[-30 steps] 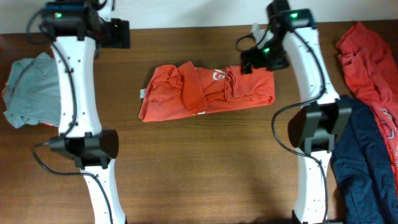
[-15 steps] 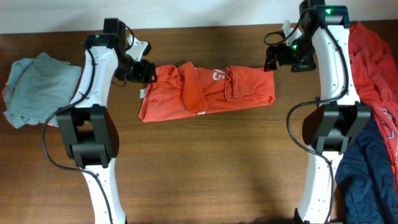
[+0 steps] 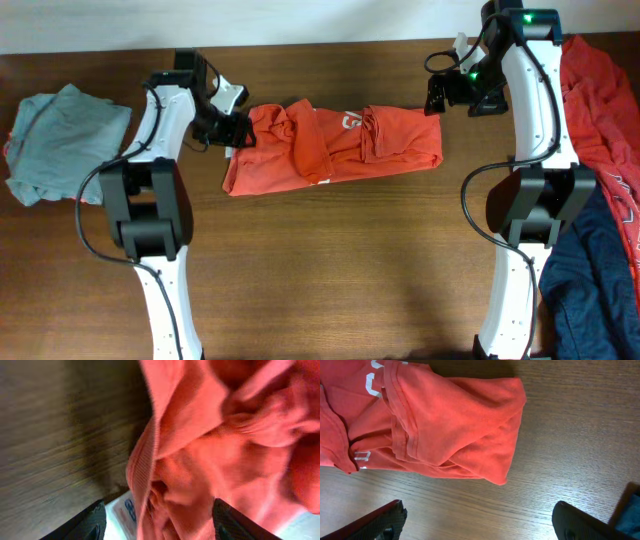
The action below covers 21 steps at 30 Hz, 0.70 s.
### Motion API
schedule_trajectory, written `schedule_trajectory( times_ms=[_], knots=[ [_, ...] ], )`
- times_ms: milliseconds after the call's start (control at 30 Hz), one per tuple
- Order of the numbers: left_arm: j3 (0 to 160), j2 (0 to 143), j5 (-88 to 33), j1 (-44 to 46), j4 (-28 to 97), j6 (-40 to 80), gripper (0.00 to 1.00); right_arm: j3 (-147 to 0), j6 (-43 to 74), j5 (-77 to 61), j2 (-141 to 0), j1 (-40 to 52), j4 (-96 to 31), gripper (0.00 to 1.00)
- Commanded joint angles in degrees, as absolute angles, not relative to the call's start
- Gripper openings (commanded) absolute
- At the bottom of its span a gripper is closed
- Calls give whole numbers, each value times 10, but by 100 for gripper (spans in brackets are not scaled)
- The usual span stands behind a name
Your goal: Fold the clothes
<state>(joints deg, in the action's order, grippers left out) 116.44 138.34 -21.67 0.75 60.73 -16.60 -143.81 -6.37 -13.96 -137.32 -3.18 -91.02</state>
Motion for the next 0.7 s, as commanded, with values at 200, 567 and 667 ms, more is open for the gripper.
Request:
schedule_trajectory(
  times_ms=[200, 567, 667],
  knots=[
    [1159, 1425, -269, 6, 613, -166, 40, -1448, -69, -139, -1354, -30, -911, 98],
    [1213, 1424, -281, -34, 674, -161, 0, -1448, -69, -139, -1354, -30, -912, 98],
    [1282, 1424, -281, -73, 729, -161, 1, -1448, -69, -139, -1354, -30, -911, 98]
  ],
)
